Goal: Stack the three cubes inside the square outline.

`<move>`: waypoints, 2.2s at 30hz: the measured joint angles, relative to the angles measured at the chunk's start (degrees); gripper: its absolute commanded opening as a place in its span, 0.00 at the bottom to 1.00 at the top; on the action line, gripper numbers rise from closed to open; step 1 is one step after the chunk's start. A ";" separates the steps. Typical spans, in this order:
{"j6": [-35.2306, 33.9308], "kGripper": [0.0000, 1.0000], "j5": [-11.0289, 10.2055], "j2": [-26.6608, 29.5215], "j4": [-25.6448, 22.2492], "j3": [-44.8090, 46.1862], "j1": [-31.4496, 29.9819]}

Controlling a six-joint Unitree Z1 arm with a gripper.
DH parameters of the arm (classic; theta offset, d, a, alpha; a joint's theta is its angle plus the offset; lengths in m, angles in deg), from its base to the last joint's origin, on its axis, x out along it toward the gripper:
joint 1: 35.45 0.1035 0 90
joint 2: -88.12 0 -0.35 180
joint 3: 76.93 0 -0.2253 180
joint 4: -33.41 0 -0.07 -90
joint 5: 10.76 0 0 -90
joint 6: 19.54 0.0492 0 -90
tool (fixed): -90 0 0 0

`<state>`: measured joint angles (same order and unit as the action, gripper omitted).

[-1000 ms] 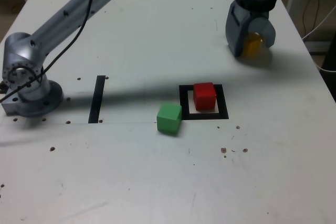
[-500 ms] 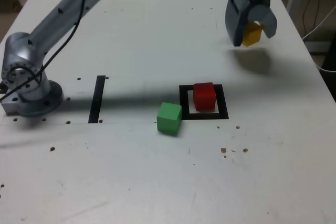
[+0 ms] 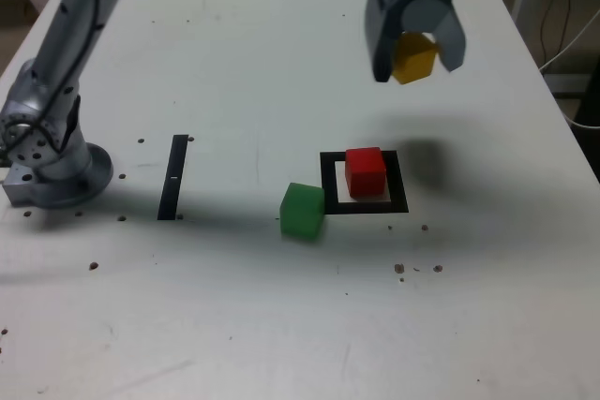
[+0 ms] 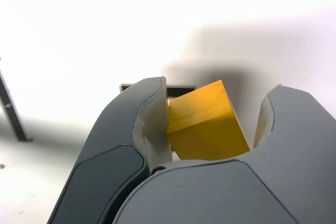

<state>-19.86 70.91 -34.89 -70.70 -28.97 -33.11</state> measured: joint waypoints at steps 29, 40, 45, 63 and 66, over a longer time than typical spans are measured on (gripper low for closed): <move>-5.66 0.49 5.70 10.34 21.24 32.41 -8.62; -5.73 0.49 4.69 10.33 23.76 32.34 -8.66; -5.73 0.49 4.90 10.14 23.92 32.35 -8.66; -5.68 1.00 5.13 9.18 26.61 34.02 -8.66; -5.68 1.00 5.13 9.18 26.62 34.08 -8.66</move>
<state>-25.54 76.04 -25.71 -44.08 5.11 -41.76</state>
